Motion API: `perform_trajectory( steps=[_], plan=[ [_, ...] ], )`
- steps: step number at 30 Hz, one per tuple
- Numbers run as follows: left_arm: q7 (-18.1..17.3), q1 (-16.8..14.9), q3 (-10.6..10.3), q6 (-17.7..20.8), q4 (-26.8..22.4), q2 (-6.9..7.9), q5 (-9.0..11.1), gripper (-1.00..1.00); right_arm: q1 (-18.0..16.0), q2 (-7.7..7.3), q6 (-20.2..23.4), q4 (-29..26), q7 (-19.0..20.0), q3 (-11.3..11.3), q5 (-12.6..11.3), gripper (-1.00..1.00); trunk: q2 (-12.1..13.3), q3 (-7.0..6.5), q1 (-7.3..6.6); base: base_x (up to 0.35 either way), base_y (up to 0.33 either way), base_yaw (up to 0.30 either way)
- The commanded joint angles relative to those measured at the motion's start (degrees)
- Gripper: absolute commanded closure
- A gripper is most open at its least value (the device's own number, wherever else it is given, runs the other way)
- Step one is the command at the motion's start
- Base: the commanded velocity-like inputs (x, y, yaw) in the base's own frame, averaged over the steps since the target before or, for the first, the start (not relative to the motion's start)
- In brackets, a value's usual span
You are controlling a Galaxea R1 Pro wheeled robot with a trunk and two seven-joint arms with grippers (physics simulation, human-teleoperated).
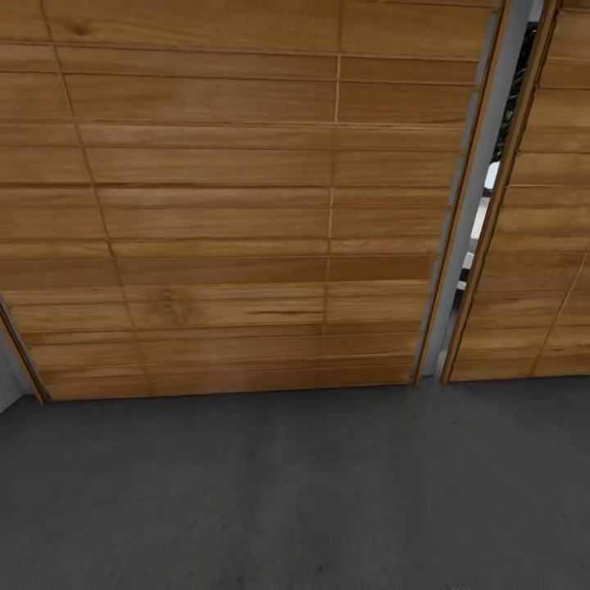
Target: Move the two storage containers from the living room to the garage. In the garage, place one container on the floor and stack the other container on top of it (either order is fine).
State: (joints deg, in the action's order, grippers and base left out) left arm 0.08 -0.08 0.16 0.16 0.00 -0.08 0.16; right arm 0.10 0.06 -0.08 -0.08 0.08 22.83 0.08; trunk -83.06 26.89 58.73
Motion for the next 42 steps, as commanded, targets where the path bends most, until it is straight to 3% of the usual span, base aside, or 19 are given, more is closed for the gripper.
perform_trajectory(
  steps=[1,42],
  plan=[
    [0.0,0.0,0.0,0.0,0.0,0.0,0.0,-1.0,0.0,-0.02,0.0,0.0,0.0,0.2,0.0,-1.0,0.0,0.04,0.0,0.0,0.0,-0.251],
    [0.0,0.0,-0.4,0.0,0.0,0.0,-0.2,-1.0,0.0,0.02,0.0,0.0,0.0,0.2,0.0,-1.0,0.0,0.04,0.0,0.0,0.0,-0.251]
  ],
)
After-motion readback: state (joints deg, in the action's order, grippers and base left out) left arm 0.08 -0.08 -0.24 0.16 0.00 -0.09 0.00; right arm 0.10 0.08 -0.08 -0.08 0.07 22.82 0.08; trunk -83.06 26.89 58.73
